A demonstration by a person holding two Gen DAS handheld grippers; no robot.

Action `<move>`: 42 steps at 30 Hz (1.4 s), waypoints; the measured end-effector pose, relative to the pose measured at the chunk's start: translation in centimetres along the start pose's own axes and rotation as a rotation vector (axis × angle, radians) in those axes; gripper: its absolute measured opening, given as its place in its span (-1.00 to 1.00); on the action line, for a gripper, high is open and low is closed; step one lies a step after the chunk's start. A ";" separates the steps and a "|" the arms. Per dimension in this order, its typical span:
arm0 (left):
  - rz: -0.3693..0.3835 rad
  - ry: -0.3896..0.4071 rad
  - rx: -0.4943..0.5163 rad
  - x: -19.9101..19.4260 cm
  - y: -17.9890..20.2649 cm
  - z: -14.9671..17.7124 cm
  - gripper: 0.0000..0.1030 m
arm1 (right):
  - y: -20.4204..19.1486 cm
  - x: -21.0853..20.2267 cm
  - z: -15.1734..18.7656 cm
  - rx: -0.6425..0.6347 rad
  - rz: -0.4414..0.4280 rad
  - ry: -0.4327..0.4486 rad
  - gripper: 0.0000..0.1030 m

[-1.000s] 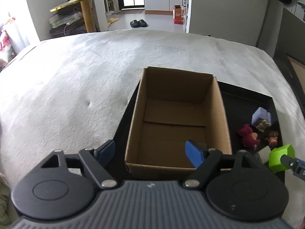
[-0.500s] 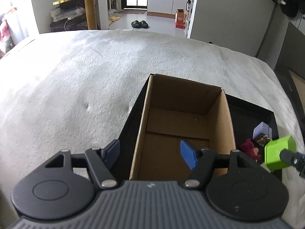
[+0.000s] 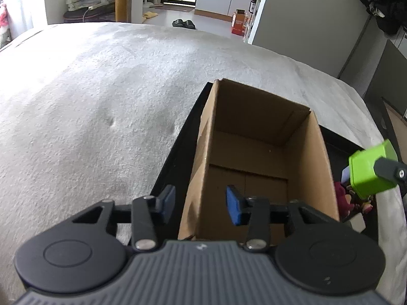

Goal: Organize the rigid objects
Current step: 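Carry the green block with the right gripper into the cardboard box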

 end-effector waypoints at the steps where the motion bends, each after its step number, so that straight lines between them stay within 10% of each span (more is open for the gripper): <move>1: 0.009 0.006 -0.004 0.1 -0.2 0.0 -0.36 | -0.4 0.2 -0.1 0.002 -0.005 -0.002 -0.10; 8: 0.056 0.000 -0.055 1.0 -1.6 0.5 -0.74 | -2.8 0.7 -1.1 -0.014 -0.015 0.011 -0.10; 42: 0.129 -0.049 -0.119 0.9 -3.4 0.0 -0.71 | -9.4 5.4 -4.8 -0.080 -0.105 -0.025 -0.09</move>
Point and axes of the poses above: each gripper's, at about its wrist camera, not at the fingertips, and x roughly the way its jaws point, y to its right, z to its underside, the point moved 4 cm from there along x, roughly the way its jaws point, and after that the axes turned 10 degrees about -x, right-handed, at the moved point
